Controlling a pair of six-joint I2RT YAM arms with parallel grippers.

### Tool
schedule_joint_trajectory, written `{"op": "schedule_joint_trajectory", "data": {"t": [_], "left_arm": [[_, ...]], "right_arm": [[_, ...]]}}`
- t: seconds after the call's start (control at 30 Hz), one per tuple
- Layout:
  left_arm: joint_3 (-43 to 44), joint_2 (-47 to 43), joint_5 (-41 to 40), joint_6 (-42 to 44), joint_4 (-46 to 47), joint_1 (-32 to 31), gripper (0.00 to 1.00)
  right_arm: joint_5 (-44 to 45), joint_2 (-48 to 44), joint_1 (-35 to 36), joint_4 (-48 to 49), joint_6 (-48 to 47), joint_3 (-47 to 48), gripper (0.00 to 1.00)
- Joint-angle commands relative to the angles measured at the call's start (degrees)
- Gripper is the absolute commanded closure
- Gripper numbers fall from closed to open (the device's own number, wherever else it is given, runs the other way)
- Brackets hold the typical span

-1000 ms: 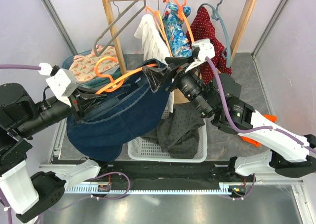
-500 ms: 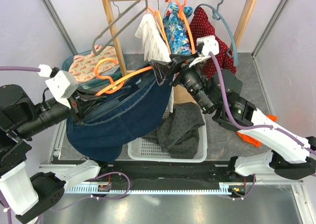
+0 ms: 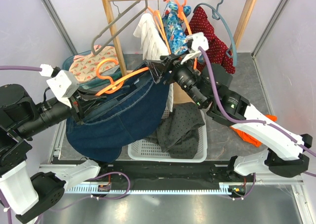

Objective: Remove the skirt from the hanger

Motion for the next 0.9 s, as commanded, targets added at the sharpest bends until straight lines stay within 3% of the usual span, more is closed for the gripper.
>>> {"op": "schedule_joint_trajectory", "data": {"t": [0.0,0.07,0.1,0.2,0.33,0.47,0.6,0.73,0.87], "left_arm": [[0.37,-0.32,1.21,1.21,6.48,-0.17,0.98],[0.29,-0.23,1.21,1.38,6.66,-0.17,0.98],[0.20,-0.14,1.04,1.39,6.75,-0.17,0.98],[-0.42,-0.23,0.95,1.30,6.92,-0.17,0.98],[-2.35,-0.49,0.86,1.82,7.45,-0.17,0.98],[-6.21,-0.76,1.21,1.83,7.98,-0.17,0.98],[-11.14,0.21,4.37,1.04,8.77,-0.17,0.98],[-10.27,2.75,6.84,0.77,8.86,-0.26,0.98],[-6.67,5.83,8.33,0.51,8.94,-0.35,0.98]], "right_arm": [[-2.89,2.39,-0.28,-3.75,1.22,3.24,0.43],[-2.63,2.74,-0.28,-4.27,1.48,3.25,0.53],[-2.63,2.57,-0.19,-4.36,1.48,3.07,0.63],[-1.84,1.87,-0.28,-4.45,1.31,3.16,0.77],[-0.87,1.25,-0.37,-5.24,0.17,4.91,0.85],[-1.92,2.47,-0.36,-6.99,-0.71,9.74,0.86],[-9.37,6.86,-0.28,-8.75,1.38,18.44,0.86],[-14.57,10.03,0.68,-9.28,3.50,21.79,0.86],[-14.23,11.09,4.11,-9.11,3.24,21.35,0.86]]}}
